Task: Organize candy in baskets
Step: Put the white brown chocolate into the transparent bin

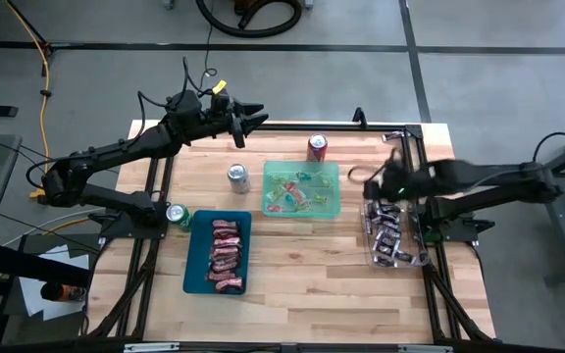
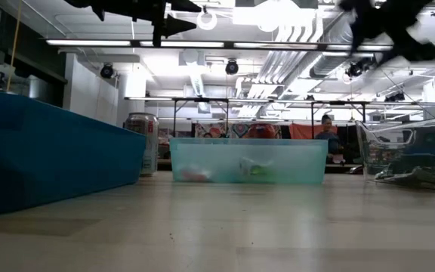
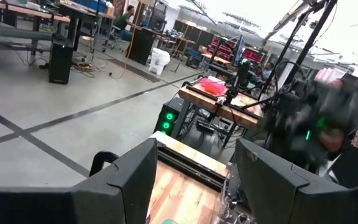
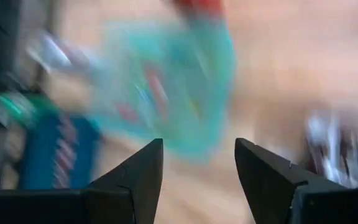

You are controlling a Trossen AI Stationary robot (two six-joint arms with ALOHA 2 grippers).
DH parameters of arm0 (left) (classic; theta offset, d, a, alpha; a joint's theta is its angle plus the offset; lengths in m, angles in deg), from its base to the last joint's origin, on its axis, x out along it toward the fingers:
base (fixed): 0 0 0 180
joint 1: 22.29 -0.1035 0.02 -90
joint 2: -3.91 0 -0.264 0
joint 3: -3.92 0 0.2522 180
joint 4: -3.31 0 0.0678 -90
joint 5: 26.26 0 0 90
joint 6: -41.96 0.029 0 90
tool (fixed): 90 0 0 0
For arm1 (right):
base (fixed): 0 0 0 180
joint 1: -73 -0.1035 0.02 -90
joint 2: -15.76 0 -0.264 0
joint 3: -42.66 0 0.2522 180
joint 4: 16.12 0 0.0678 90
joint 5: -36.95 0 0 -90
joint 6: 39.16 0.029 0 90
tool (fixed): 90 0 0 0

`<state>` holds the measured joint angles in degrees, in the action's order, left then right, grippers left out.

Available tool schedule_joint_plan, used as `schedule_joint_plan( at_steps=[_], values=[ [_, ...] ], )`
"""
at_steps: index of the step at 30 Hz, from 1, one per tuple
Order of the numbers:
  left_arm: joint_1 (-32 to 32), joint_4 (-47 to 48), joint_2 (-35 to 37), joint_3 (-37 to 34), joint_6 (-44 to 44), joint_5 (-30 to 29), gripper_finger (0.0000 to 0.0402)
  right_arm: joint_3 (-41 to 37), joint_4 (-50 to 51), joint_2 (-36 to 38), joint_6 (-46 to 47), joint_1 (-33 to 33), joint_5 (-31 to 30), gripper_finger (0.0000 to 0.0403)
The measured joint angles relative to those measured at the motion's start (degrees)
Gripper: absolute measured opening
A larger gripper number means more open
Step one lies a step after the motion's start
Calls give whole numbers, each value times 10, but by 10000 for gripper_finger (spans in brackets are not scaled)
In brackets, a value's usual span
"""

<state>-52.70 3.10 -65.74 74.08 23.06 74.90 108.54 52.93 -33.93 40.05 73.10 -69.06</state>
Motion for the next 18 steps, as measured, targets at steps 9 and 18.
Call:
schedule_joint_plan(
  at_steps=[9, 18],
  values=[
    [0, 0, 0, 0, 0, 0, 203, 163, 31, -44, -209, 176, -142, 193],
    [0, 0, 0, 0, -20, 0, 203, 132, 16, -198, -312, 400, -148, 193]
  ],
)
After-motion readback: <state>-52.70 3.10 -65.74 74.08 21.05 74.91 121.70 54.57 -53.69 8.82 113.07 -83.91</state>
